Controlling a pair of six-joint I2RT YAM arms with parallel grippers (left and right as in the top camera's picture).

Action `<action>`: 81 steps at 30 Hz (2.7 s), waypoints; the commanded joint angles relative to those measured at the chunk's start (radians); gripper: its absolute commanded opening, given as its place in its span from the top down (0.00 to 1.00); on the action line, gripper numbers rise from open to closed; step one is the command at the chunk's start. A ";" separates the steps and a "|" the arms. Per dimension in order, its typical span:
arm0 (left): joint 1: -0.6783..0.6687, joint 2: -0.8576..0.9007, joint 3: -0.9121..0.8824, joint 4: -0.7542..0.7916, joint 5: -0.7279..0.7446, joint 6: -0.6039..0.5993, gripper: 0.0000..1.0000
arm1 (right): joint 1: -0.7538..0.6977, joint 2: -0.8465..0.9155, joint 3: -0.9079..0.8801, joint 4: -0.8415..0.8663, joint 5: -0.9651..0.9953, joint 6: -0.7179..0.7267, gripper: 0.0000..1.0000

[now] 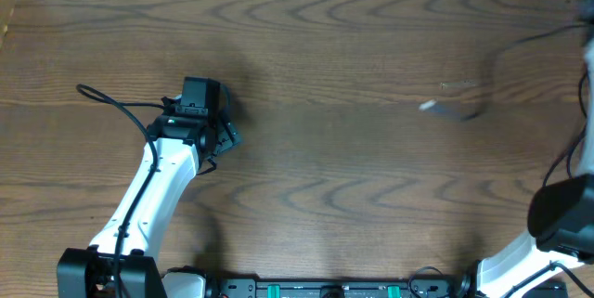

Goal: Untangle cables

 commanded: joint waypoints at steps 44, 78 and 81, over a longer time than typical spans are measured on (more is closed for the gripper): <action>0.003 -0.003 -0.002 -0.003 -0.013 0.010 0.05 | -0.226 0.057 0.016 -0.069 -0.201 -0.110 0.98; 0.003 -0.003 -0.002 -0.003 -0.013 0.010 0.05 | -0.140 0.118 0.015 -0.578 -1.028 -0.079 0.01; 0.003 -0.003 -0.002 -0.003 -0.013 0.010 0.05 | -0.059 0.118 -0.013 -0.640 -1.032 -0.207 0.01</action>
